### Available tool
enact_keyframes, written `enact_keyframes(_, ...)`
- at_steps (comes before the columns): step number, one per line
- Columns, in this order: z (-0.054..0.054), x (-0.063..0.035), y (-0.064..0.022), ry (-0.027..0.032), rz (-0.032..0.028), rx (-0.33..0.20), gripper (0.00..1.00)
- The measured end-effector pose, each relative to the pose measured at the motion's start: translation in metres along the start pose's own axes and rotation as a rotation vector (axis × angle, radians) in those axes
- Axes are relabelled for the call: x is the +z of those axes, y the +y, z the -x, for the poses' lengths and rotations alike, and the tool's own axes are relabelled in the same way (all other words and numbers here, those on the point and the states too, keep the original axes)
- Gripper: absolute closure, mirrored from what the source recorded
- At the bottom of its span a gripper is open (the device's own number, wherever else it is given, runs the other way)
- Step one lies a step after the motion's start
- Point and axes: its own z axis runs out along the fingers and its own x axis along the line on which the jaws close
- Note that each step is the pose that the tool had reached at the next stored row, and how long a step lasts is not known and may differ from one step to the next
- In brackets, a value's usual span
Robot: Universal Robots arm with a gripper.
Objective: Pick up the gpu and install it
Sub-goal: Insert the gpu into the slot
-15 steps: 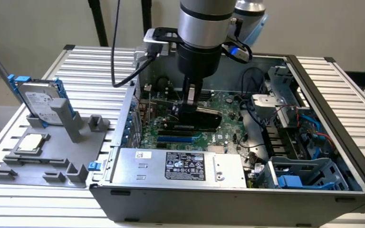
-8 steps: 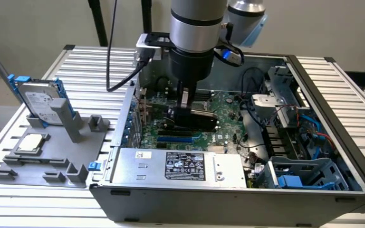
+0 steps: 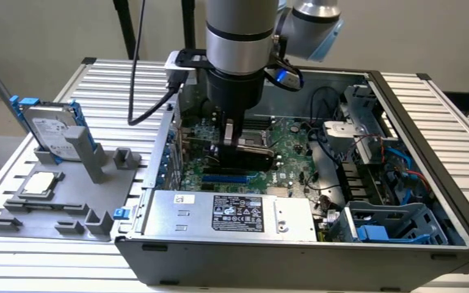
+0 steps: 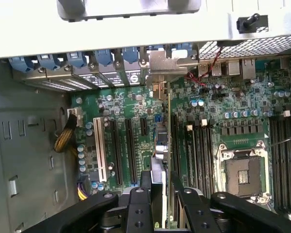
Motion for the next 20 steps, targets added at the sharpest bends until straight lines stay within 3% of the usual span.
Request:
enact_keyframes(5,-0.001,0.0077,0.0002,-0.0009,-0.0095,-0.004,0.74)
enact_keyframes(20,-0.002,0.0206,0.0031,-0.0007,-0.0097,-0.011,0.74)
